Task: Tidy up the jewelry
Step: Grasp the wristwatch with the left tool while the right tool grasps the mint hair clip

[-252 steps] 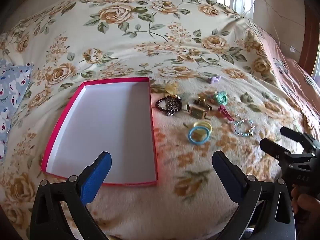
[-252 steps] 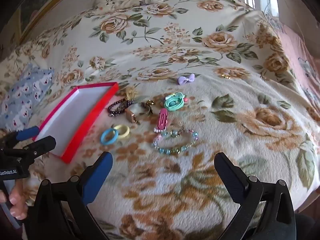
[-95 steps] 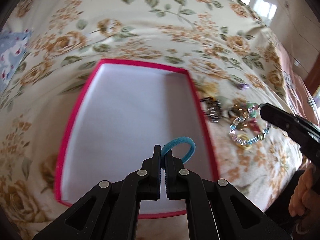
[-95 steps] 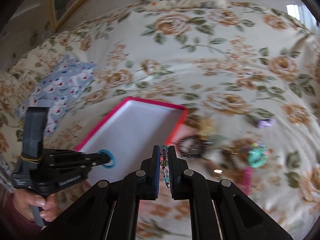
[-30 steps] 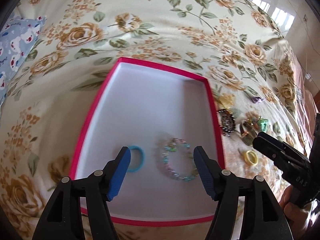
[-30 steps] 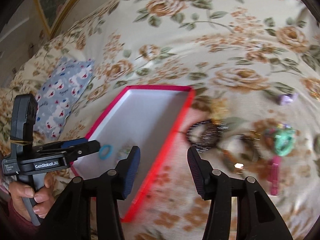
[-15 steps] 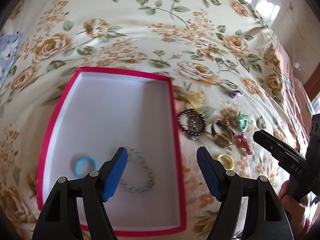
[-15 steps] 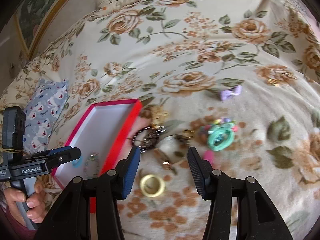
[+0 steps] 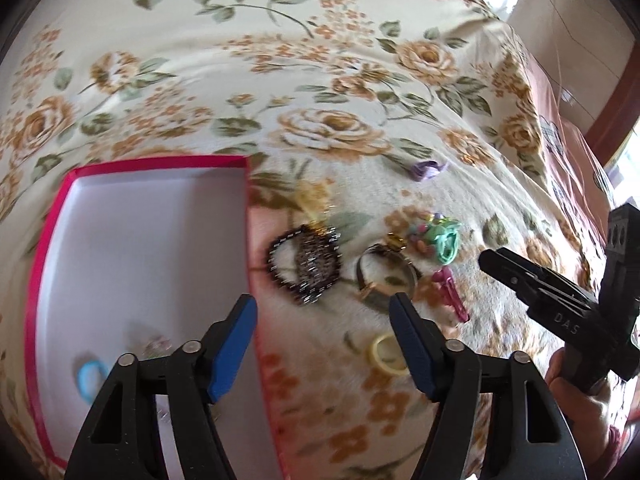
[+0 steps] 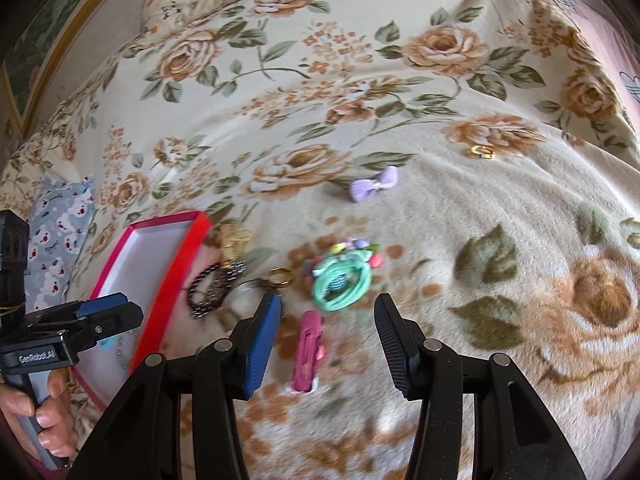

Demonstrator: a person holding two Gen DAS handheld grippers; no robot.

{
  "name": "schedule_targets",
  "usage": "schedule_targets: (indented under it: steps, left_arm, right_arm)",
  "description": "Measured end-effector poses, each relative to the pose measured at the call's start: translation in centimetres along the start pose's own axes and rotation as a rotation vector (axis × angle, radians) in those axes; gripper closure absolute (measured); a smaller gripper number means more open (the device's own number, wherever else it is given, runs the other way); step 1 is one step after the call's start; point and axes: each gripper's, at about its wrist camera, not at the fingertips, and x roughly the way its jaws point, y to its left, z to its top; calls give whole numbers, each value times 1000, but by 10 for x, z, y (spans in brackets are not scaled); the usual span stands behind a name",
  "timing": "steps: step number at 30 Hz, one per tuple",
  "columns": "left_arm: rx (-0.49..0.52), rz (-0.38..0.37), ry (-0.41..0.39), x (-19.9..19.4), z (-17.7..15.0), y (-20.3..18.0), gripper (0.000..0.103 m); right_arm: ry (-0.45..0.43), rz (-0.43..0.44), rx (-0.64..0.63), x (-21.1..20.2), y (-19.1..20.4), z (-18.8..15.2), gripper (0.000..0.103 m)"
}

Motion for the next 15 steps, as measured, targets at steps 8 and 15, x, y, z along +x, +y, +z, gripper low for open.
schedule_targets:
  steps: [8, 15]
  left_arm:
    - [31, -16, 60, 44, 17, -15, 51]
    - [42, -27, 100, 75, 24, -24, 61]
  right_arm:
    - [43, -3, 20, 21, -11, 2, 60]
    - [59, -4, 38, 32, -16, 4, 65]
